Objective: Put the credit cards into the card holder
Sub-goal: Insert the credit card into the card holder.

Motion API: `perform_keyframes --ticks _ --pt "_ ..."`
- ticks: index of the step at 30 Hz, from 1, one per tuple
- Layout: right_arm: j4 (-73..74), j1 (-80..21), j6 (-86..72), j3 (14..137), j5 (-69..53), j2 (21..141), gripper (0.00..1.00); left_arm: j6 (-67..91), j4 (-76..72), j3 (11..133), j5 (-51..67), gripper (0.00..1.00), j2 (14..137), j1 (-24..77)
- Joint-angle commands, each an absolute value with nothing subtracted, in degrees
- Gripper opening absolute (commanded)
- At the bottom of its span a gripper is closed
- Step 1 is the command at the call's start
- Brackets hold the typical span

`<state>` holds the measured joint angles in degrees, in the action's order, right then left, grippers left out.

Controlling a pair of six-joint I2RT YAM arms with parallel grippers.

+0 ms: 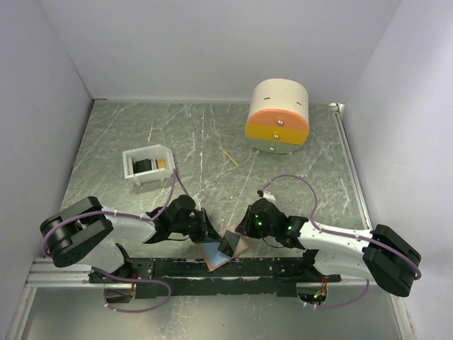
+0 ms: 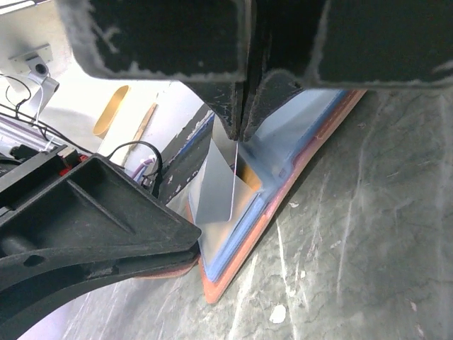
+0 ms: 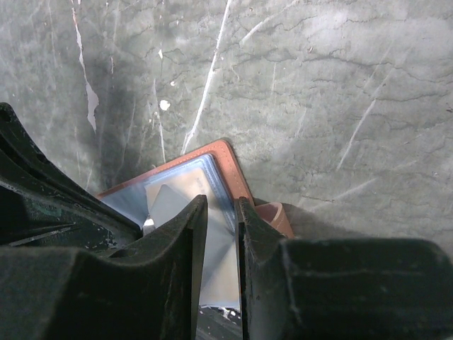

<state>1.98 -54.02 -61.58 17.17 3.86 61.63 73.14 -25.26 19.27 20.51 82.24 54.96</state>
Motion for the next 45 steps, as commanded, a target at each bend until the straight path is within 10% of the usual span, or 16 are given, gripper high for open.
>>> perform_keyframes --ticks 1,34,45 --pt "5.6 -54.3 -61.3 16.3 4.0 61.3 0.23 72.9 -28.5 19.4 22.0 0.07 83.0 55.3" --pt "32.0 -51.4 -38.2 36.8 5.9 71.1 0.56 62.4 -16.9 25.8 19.9 0.07 84.9 50.5" --pt "20.6 -47.5 -46.2 28.9 5.2 64.6 0.00 58.3 -10.0 31.4 17.2 0.07 86.6 48.4"
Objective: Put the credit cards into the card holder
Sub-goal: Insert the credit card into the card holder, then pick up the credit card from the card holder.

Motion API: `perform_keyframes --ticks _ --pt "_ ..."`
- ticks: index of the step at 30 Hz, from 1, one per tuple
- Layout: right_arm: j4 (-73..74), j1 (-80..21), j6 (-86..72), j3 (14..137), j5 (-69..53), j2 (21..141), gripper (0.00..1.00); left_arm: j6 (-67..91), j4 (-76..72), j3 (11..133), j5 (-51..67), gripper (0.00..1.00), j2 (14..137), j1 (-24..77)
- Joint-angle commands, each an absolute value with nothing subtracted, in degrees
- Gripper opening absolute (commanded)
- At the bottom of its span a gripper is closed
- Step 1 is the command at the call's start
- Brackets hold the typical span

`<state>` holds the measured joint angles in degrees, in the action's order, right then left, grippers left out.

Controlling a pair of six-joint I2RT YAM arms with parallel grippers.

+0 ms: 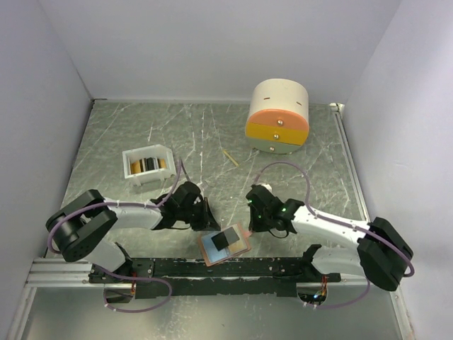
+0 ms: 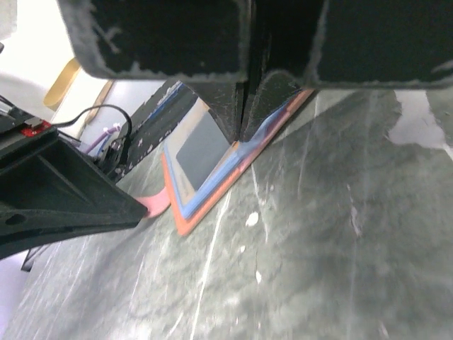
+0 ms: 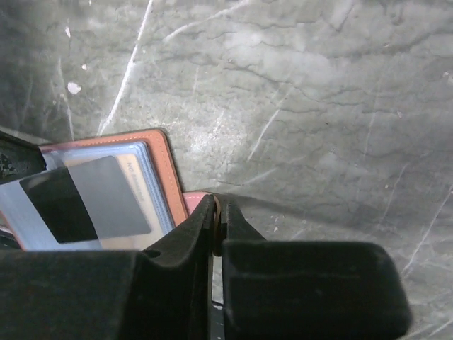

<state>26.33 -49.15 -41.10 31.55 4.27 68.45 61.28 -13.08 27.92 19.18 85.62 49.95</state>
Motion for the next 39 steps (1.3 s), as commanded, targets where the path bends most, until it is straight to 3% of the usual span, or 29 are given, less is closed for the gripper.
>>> perform_keyframes --ticks 1,11,16,20,25,39 --pt "19.4 -46.9 -48.1 28.0 5.4 63.3 0.00 57.8 -9.4 32.0 16.8 0.07 86.6 48.1" --pt "16.3 -45.3 -58.2 22.4 10.8 54.5 0.00 54.0 -5.5 35.4 17.3 0.07 86.3 45.8" --pt "18.0 -45.2 -60.3 20.4 12.7 49.8 0.00 53.4 -3.5 33.1 19.1 0.24 78.4 47.7" --pt "18.5 -45.2 -60.9 20.3 13.1 49.9 0.00 56.5 -2.7 30.9 19.4 0.27 75.1 53.0" --pt "17.3 -45.2 -61.6 19.7 13.6 50.3 0.00 60.8 -9.4 27.4 17.9 0.39 75.8 61.0" --pt "15.7 -44.1 -62.8 20.4 15.5 51.6 0.00 55.3 -8.4 34.6 20.3 0.41 88.1 64.9"
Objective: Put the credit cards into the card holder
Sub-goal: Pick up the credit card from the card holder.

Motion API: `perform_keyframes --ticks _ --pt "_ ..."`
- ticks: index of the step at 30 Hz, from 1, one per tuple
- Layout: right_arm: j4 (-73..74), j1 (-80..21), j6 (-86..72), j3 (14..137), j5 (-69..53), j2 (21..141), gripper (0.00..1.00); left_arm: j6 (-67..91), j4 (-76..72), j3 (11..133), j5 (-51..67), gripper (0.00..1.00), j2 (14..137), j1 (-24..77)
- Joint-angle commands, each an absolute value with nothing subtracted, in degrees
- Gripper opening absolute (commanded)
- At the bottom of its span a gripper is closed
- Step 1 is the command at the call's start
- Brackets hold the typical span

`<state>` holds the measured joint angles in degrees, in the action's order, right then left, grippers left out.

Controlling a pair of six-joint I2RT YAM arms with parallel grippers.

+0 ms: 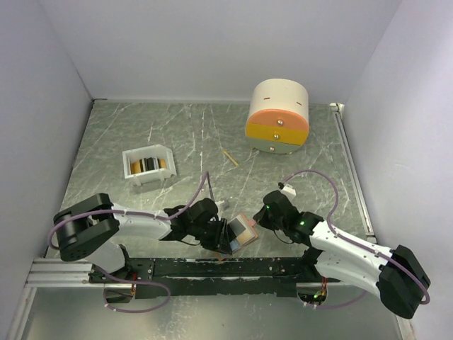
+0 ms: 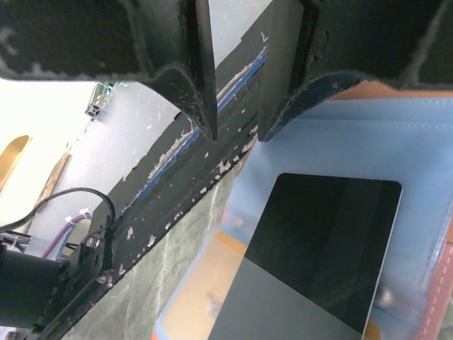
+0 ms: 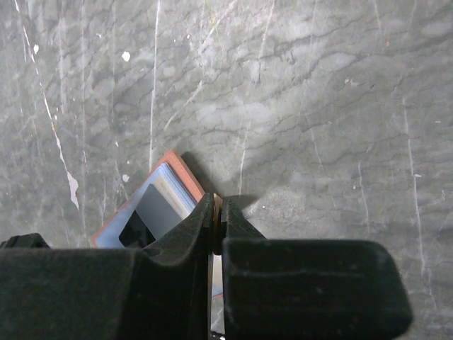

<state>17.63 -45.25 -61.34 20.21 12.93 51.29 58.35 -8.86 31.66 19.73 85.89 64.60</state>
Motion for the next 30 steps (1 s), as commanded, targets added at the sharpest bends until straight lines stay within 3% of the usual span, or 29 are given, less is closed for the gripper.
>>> perform_keyframes --ticks 1,10,15,23,30 --pt "15.6 -43.9 -62.8 20.6 15.2 51.9 0.00 54.4 -6.3 35.3 18.6 0.41 88.8 64.9" --pt "18.8 -43.2 -63.9 18.3 10.8 47.3 0.00 55.6 -2.4 31.0 11.0 0.34 87.3 58.3" --pt "20.7 -43.3 -64.0 16.3 6.5 45.2 0.14 51.9 -0.1 31.1 10.3 0.35 85.0 52.1" --pt "29.8 -43.3 -57.3 24.9 8.6 46.6 0.42 47.6 3.0 37.0 12.5 0.39 85.0 49.5" --pt "22.9 -43.3 -51.9 27.7 0.1 49.7 0.52 53.2 -2.0 34.8 14.8 0.47 80.3 49.2"
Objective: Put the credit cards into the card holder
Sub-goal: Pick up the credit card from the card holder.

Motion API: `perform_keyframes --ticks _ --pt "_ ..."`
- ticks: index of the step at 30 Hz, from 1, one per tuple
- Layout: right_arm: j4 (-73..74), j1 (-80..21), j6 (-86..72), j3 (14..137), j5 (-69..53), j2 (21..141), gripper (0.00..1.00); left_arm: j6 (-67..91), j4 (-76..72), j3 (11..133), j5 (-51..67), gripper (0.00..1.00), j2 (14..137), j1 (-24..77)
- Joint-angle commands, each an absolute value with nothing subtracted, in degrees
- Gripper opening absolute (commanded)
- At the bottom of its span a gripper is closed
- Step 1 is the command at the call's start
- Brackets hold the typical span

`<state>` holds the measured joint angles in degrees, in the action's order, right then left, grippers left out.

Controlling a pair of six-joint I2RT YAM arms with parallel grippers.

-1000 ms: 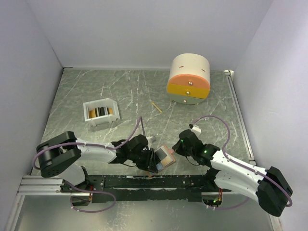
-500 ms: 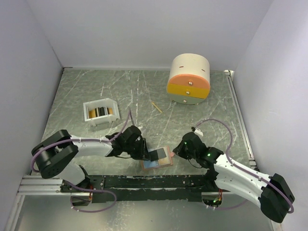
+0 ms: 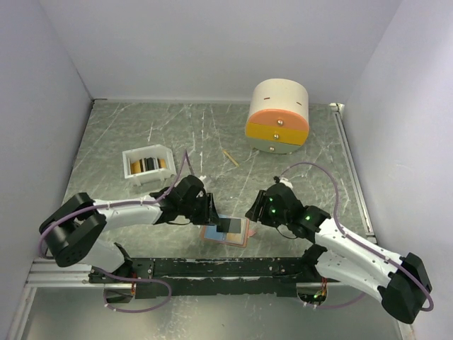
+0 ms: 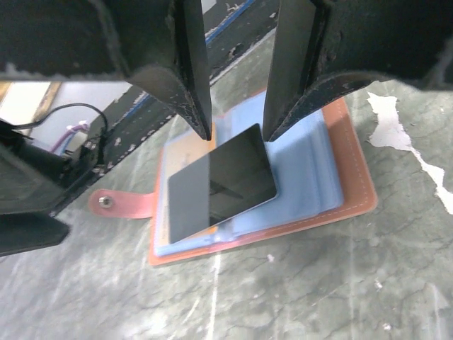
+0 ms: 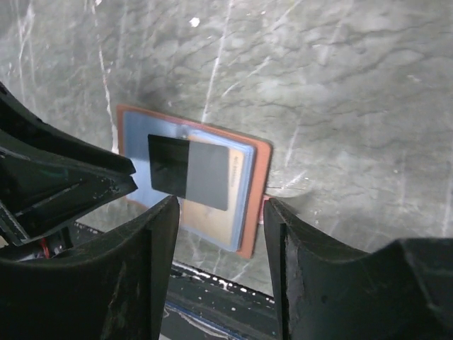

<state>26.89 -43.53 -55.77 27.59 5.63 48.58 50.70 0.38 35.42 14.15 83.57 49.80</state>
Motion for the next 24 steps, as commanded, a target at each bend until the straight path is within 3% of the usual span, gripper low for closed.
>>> perform_keyframes --ticks 1,9,24 --pt "20.7 -43.3 -52.1 27.0 -1.1 49.9 0.52 54.1 -3.1 33.9 14.5 0.47 79.7 49.0" --pt "7.0 -43.4 -55.3 22.6 -7.4 55.2 0.55 57.2 -12.6 28.2 19.0 0.52 79.3 46.2" --pt "-1.3 -43.5 -57.2 18.6 -8.5 62.1 0.53 58.0 -14.1 27.7 19.5 0.53 82.8 46.2"
